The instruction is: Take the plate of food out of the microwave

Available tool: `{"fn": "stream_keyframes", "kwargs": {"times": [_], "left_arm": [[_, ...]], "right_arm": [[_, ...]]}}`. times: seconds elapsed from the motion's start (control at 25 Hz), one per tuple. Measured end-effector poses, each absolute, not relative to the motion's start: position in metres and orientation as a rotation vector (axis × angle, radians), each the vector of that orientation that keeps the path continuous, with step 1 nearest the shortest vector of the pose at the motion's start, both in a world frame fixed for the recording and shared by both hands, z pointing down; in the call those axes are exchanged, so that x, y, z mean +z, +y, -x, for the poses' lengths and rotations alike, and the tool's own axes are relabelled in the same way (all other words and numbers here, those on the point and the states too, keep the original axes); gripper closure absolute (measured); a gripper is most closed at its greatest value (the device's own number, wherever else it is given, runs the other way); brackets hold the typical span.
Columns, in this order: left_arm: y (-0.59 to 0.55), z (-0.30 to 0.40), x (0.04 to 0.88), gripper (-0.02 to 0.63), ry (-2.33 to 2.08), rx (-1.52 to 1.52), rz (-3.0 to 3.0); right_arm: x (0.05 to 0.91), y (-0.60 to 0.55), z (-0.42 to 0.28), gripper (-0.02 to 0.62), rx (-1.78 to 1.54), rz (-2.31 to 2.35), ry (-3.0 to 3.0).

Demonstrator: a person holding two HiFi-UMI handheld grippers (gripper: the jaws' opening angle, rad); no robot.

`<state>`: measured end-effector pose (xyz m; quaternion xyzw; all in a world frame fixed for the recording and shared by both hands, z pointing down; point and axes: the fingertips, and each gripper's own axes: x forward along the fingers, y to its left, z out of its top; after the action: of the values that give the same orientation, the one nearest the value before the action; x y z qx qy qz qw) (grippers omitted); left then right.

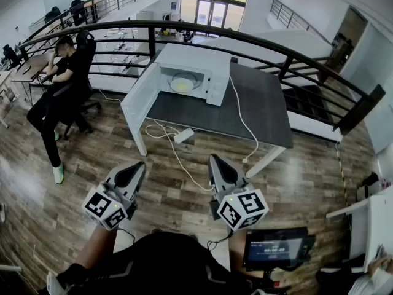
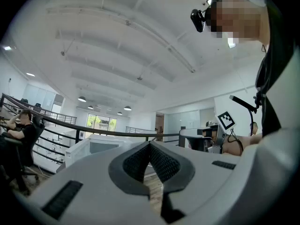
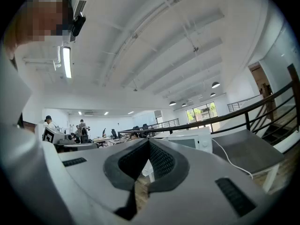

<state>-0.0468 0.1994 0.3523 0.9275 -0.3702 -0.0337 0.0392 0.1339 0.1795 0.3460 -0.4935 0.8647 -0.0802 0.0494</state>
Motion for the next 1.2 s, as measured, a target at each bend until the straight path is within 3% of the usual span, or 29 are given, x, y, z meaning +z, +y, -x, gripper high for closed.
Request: {"fn": "stream_keyframes", "kwargs": {"times": [1.2], "left_arm": [[0.193, 0.08, 0.35, 0.603, -1.147, -0.125, -2.842]], "right_arm": [[0.347, 0.17, -0.114, 0.597, -0.325, 1.572, 2.548]]}}
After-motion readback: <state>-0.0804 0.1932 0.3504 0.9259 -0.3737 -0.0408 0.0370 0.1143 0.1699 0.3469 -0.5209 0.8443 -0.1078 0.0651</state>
